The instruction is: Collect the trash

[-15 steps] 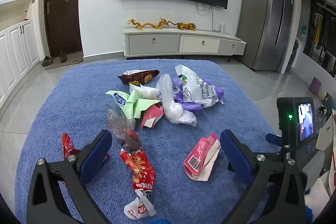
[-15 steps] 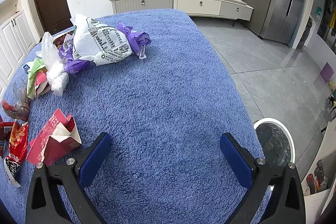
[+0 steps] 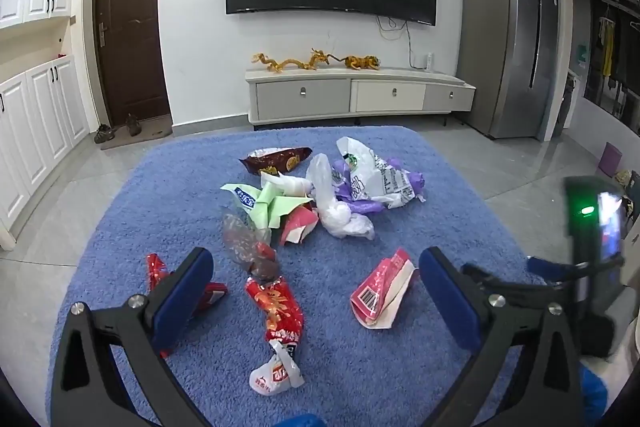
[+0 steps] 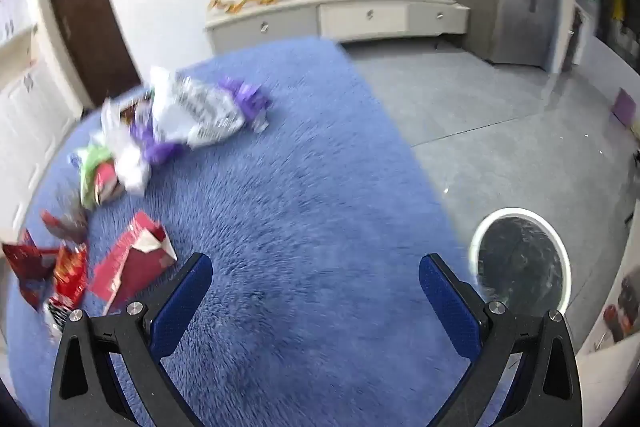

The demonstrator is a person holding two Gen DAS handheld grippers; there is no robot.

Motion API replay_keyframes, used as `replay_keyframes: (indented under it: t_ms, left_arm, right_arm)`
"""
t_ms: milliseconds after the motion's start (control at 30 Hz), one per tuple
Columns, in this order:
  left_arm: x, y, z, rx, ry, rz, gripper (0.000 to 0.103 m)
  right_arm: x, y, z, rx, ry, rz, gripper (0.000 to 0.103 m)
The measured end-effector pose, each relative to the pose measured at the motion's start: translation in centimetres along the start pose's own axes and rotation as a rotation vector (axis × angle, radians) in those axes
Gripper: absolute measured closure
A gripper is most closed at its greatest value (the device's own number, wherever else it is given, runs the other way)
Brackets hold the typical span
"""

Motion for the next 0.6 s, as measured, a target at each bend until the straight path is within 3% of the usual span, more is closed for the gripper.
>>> replay_keyframes:
  t_ms: [300, 600]
  left_arm:
    - [1.5, -2.9, 0.6, 0.060, 0.016, -0.009, 0.000]
    - [1.8, -6.4, 1.4, 0.151, 0.011, 0.000, 0.000]
  right_arm:
    - [6.4, -7.8, 1.2, 0.182, 0.092, -0.160, 0.000]
    - [9.0, -15.0, 2.0, 0.323, 0.130, -0.229, 0.000]
Point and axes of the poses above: each gripper's, at about its wrist camera, not at the fingertips, and y roughly the way its jaws point, x to its right, z to its top, the point moved 7 cm from there along y, roughly the way its jaws point, and after that the axes turned 12 degrees about -z, right-handed, at the moved point
